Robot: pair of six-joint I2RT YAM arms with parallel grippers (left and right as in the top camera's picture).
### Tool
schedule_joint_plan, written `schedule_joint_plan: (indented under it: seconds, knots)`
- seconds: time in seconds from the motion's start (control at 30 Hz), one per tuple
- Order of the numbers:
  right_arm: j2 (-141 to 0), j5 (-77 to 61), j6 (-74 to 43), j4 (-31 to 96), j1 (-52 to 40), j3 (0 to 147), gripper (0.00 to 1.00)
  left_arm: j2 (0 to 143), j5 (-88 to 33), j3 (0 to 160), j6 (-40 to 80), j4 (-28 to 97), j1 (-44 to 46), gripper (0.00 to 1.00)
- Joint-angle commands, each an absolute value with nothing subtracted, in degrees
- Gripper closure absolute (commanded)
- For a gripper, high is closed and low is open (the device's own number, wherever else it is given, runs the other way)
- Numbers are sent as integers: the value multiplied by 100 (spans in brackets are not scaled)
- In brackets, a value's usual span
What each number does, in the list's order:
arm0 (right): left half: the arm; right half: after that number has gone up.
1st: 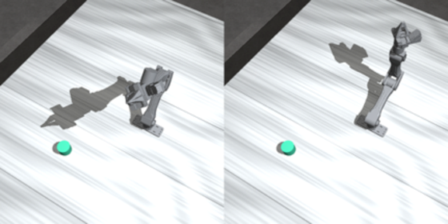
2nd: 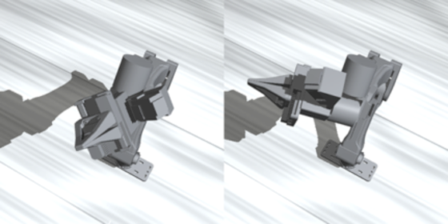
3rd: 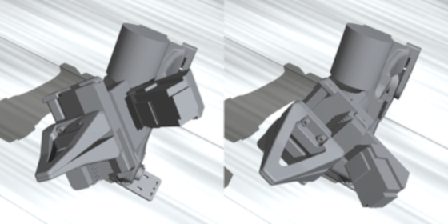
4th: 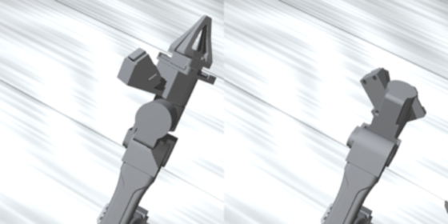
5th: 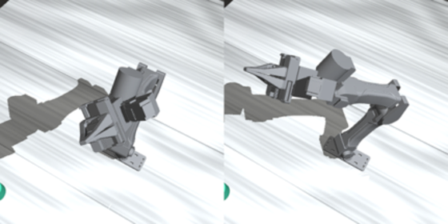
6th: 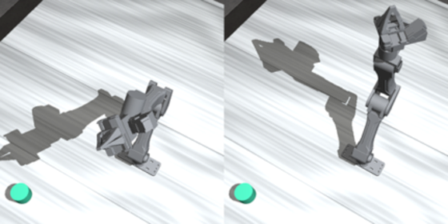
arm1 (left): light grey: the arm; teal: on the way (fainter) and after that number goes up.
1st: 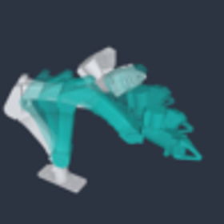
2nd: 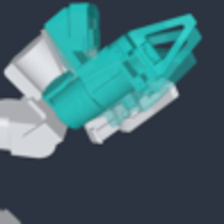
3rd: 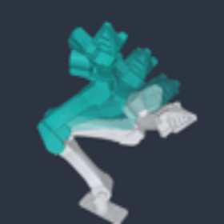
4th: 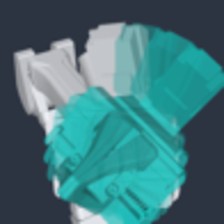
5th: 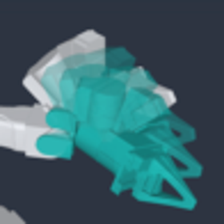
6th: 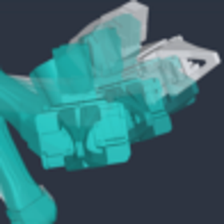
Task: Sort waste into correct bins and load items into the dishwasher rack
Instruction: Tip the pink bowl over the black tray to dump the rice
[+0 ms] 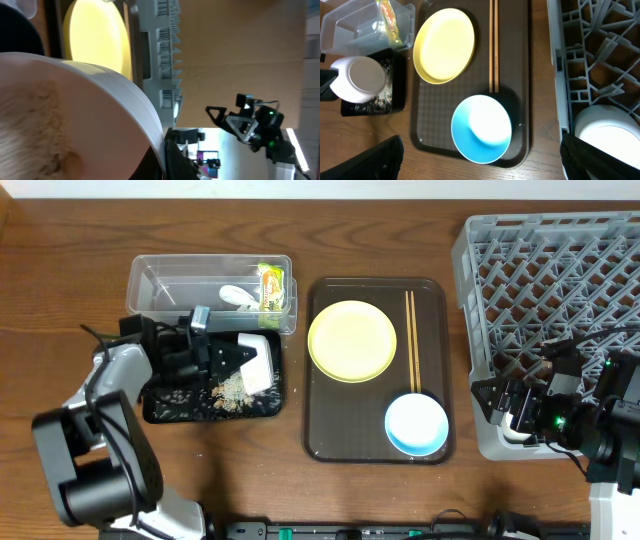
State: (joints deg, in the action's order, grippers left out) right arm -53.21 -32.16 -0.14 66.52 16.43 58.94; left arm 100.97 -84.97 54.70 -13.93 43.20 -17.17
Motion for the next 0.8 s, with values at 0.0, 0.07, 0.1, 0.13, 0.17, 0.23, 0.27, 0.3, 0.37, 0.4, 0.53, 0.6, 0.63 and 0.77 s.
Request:
schedule_joint_plan:
  seconds: [0.0, 0.07, 0.1, 0.13, 0.17, 0.23, 0.27, 0.3, 0.37, 0.4, 0.53, 0.6, 0.63, 0.77]
  knots:
    - [-5310, -3306, 91, 6643, 1682, 5990, 2, 10040, -9015, 5465, -1693, 4318, -1741, 94]
    - [-5310, -3306, 91, 6641, 1682, 5990, 2, 10029, -9013, 5465, -1756, 4257, -1763, 94]
    - [-5310, -3306, 91, 6641, 1682, 5990, 2, 10031, -8895, 5465, -1835, 4150, -1785, 94]
    - [-5310, -3306, 91, 6641, 1682, 5990, 3, 10038, -8781, 5465, -1798, 4071, -1811, 94]
    - [-5310, -3306, 91, 6641, 1682, 5990, 2, 10038, -8847, 5465, -1649, 4016, -1850, 94]
    - [-5310, -3306, 91, 6646, 1682, 5990, 2, 10027, -9015, 5468, -1492, 4042, -1872, 94]
    - [-5310, -3306, 91, 6648, 1682, 5990, 2, 10022, -8969, 5465, -1557, 4029, -1874, 94]
    - [-5310, -3306, 91, 6648, 1682, 5990, 2, 10025, -8774, 5465, -1581, 4012, -1890, 94]
    - [-5310, -3306, 91, 6646, 1682, 5990, 2, 10029, -8239, 5465, -1337, 4010, -1900, 94]
    - [-5310, -3306, 91, 6646, 1682, 5990, 2, 10029, -8399, 5465, -1262, 4145, -1900, 94]
    - [-5310, -3306, 91, 6659, 1682, 5990, 2, 10031, -7983, 5465, -1378, 3979, -1916, 94]
    - [-5308, -3306, 91, 6650, 1682, 5990, 2, 10031, -7911, 5465, -786, 3892, -1959, 94]
    - [-5308, -3306, 91, 6665, 1682, 5990, 2, 10031, -8147, 5465, -801, 3833, -1966, 94]
    - [-5308, -3306, 91, 6696, 1682, 5990, 2, 10022, -9015, 5492, 213, 3068, -2163, 94]
